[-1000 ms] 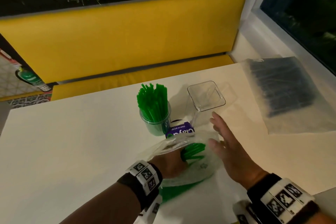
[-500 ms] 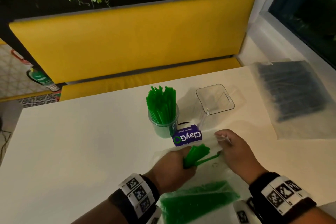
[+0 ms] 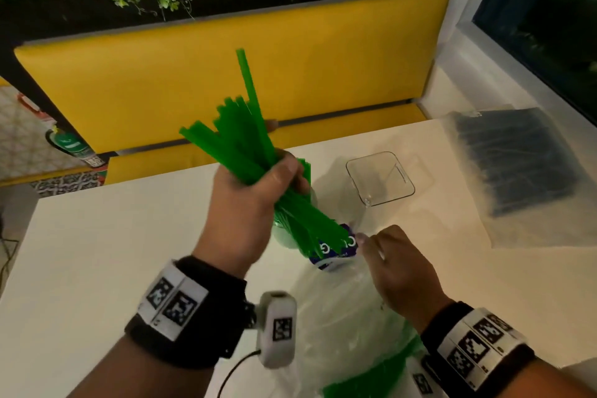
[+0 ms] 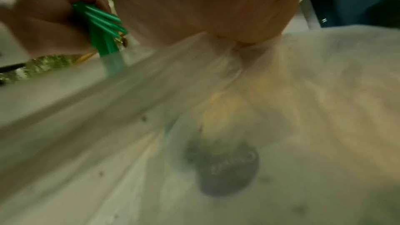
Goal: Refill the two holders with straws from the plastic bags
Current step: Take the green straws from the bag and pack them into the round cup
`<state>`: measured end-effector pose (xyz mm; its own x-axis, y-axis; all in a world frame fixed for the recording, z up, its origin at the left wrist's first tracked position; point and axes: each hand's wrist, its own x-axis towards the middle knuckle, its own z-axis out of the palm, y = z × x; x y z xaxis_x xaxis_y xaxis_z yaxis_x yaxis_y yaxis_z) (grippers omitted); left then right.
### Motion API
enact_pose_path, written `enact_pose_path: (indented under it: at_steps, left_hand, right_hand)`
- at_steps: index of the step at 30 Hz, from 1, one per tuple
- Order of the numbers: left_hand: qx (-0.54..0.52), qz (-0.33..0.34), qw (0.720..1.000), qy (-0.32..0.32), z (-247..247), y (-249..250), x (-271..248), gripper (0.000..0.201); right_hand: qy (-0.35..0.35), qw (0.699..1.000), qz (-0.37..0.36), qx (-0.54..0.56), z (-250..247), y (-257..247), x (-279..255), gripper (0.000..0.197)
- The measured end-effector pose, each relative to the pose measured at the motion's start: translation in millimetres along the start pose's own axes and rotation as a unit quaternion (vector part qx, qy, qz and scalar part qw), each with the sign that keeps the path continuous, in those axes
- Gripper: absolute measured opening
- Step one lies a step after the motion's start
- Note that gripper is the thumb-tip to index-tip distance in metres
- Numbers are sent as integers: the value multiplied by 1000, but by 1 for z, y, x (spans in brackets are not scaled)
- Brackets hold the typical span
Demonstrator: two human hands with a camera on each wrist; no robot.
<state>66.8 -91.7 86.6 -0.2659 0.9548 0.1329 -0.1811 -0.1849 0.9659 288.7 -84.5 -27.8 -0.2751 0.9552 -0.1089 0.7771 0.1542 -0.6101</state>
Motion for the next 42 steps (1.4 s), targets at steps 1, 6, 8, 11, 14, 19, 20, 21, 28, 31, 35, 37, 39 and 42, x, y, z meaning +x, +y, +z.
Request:
enact_pose_path:
  at_steps: [1, 6, 8, 11, 14, 19, 20, 21, 28, 31, 35, 37, 39, 42]
  left_hand:
    - [11, 20, 1000, 9, -2, 4, 5, 32]
    - [-26, -20, 999, 28, 7, -3, 6, 22]
    - [-69, -41, 996, 38, 16, -11, 3, 20]
    - [-108, -57, 990, 72, 23, -17, 4, 18]
    - [-71, -31, 992, 95, 18, -15, 10, 15]
    - [2, 57, 988, 140, 2, -6, 26, 19]
    - [14, 65, 988, 143, 1, -6, 28, 19]
    - [26, 70, 986, 146, 1, -7, 30, 19]
    - [116, 108, 976, 147, -6, -29, 37, 32]
    - [214, 96, 964, 123, -11, -50, 31, 9]
    - [375, 63, 922, 71, -26, -84, 28, 29]
    - [374, 22, 927, 33, -37, -93, 29, 41]
    - [333, -33, 942, 9, -47, -89, 29, 65]
    - [309, -63, 949, -9, -56, -68, 24, 104]
  right_hand:
    - [13, 1000, -11, 1, 1, -4, 0, 48]
    - [12, 989, -127, 73, -8, -33, 0, 57]
    - [-30, 985, -146, 87, -9, -39, 0, 64]
    - [-73, 983, -167, 36, -5, -45, 2, 61]
    - [-104, 984, -143, -37, -4, -44, 8, 65]
    - [-89, 980, -104, -144, 8, -48, 28, 51]
    - [-82, 980, -104, -146, 12, -50, 34, 49]
    - [-80, 981, -101, -147, 17, -52, 40, 47]
    - [-48, 986, -99, -128, 31, -58, 58, 30]
    - [-35, 985, -104, -130, 29, -60, 58, 26]
    - [-20, 982, -114, -150, 27, -61, 58, 18]
    - [-18, 982, -111, -150, 26, -62, 58, 17]
    - [-21, 983, -105, -148, 26, -63, 58, 18]
    - [-26, 983, -102, -148, 26, -64, 58, 20]
